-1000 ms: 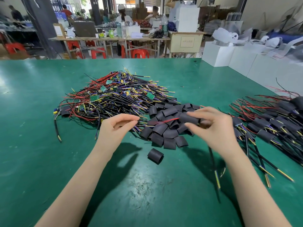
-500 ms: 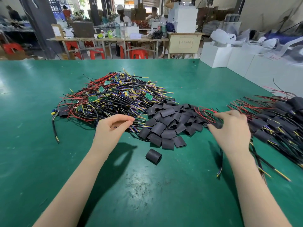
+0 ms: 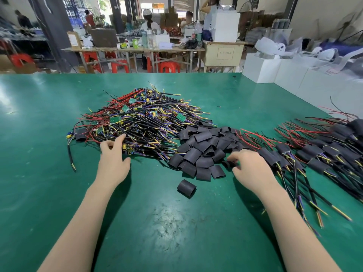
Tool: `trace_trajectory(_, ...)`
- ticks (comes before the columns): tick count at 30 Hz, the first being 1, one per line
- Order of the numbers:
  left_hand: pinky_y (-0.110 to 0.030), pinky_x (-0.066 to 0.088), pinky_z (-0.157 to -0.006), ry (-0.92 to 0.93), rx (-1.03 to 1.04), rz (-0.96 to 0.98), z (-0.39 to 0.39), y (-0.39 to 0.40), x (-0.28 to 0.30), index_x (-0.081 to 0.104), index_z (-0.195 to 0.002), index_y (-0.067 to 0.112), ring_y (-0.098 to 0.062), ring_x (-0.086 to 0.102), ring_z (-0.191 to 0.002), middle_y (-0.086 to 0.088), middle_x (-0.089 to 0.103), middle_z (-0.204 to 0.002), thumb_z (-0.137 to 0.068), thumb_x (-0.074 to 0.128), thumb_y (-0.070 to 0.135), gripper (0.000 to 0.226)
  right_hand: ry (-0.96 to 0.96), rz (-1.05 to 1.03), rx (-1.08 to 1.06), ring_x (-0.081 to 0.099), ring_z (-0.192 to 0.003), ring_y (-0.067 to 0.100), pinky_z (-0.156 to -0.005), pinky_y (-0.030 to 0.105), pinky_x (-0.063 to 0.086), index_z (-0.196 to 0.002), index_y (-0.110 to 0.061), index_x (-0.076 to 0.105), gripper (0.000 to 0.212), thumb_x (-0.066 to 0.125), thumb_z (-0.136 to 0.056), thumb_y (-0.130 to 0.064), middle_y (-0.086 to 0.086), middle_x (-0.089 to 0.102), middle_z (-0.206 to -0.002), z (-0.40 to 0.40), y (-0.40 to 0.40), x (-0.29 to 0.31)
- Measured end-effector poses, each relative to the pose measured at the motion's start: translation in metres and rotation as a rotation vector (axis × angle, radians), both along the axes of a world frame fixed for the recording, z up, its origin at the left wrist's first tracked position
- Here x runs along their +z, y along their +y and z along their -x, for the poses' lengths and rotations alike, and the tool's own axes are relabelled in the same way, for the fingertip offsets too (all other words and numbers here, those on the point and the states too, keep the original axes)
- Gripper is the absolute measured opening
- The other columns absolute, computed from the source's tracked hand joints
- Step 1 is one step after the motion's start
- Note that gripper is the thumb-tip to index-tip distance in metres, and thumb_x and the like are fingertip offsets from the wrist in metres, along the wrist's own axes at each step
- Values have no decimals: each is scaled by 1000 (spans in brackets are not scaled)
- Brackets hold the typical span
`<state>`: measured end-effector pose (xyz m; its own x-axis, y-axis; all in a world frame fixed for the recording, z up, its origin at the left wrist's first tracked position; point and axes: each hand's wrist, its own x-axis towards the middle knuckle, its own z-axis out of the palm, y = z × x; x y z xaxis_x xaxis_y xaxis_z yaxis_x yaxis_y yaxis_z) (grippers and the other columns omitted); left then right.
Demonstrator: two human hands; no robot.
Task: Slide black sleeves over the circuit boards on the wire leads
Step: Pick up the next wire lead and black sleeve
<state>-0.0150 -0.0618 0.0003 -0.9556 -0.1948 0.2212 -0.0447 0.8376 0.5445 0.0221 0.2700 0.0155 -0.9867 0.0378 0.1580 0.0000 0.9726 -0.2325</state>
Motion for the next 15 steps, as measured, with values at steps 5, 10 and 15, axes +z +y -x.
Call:
trace_trajectory(5, -42, 41, -81, 165, 78, 70, 4, -7, -1, 49, -135, 12, -39, 54, -98, -18, 49, -121, -89, 61, 4, 48, 12, -20, 29, 49, -112, 22, -81, 33, 49, -109, -24, 67, 32, 59, -79, -19, -1, 60, -108, -4, 0, 3)
trace_trajectory(10, -39, 47, -84, 305, 154, -175, 11, -15, -5, 61, -106, 3, -31, 62, -83, -17, 68, -95, -86, 65, 1, 20, -26, -72, 82, 57, -101, 27, -80, 37, 51, -102, -19, 69, 27, 61, -78, -26, 2, 66, -100, -3, -1, 5)
trace_trajectory(15, -39, 57, -74, 367, 165, -598, 16, -20, -3, 57, -109, 12, -8, 66, -55, -12, 68, -77, -92, 56, 0, 21, -2, -20, 99, 59, -92, 26, -79, 37, 51, -97, -15, 71, 25, 65, -81, -33, 4, 67, -94, -1, 2, 5)
